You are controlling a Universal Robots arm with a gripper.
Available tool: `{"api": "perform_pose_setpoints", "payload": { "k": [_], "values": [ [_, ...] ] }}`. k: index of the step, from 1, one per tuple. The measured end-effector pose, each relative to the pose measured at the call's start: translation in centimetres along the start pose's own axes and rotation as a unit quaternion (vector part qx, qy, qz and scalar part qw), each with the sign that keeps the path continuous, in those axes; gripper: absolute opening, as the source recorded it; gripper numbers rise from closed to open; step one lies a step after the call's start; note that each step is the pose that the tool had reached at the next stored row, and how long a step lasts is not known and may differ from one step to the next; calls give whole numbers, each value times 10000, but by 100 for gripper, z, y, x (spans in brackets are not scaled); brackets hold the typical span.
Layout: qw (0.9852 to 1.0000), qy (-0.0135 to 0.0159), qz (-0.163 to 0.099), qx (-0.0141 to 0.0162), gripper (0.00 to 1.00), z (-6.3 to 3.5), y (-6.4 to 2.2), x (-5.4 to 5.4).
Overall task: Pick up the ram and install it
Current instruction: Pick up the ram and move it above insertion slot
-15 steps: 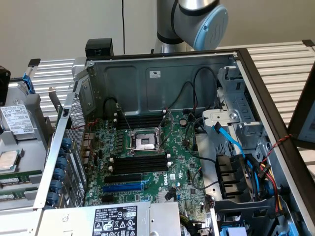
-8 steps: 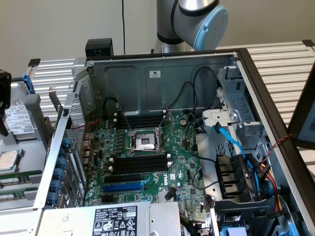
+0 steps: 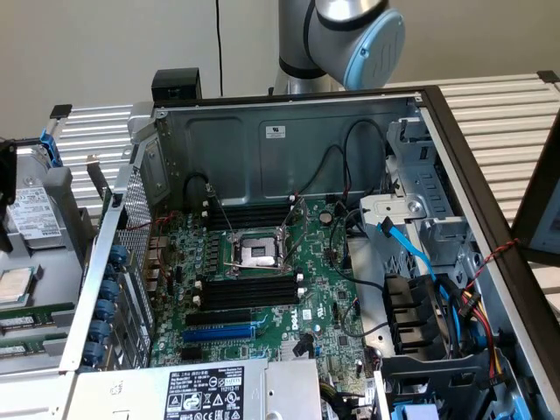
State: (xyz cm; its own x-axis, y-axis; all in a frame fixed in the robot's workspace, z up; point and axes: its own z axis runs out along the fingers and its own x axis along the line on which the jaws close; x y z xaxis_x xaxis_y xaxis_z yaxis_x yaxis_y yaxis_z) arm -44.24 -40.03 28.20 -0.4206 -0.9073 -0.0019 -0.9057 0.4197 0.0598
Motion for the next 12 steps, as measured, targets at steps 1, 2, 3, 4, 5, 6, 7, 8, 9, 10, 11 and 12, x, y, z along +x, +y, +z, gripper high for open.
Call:
{"api": "perform_pose_setpoints", "payload": {
  "k": [1, 2, 3, 4, 5, 6, 7, 8, 9, 10, 11, 12],
  "values": [
    [10000, 4, -55, 0, 31, 6, 0, 1],
    [9999, 8, -118, 0, 31, 11, -1, 1],
    [9998, 12, -182, 0, 31, 14, -1, 1],
    [9997, 21, -233, 1, 31, 15, 0, 1],
    [9996, 37, -273, 8, 31, 17, 1, 1],
    [9996, 54, -286, 17, 31, 19, 0, 1],
    [9996, 53, -286, 16, 31, 19, 0, 1],
    [9996, 54, -287, 16, 31, 19, 0, 1],
    [9996, 54, -287, 16, 31, 18, -1, 1],
    [9996, 55, -287, 16, 31, 18, 0, 1],
    [9996, 56, -291, 15, 31, 17, 0, 2],
    [9995, 56, -309, 19, 31, 16, -3, 11]
  ]
}}
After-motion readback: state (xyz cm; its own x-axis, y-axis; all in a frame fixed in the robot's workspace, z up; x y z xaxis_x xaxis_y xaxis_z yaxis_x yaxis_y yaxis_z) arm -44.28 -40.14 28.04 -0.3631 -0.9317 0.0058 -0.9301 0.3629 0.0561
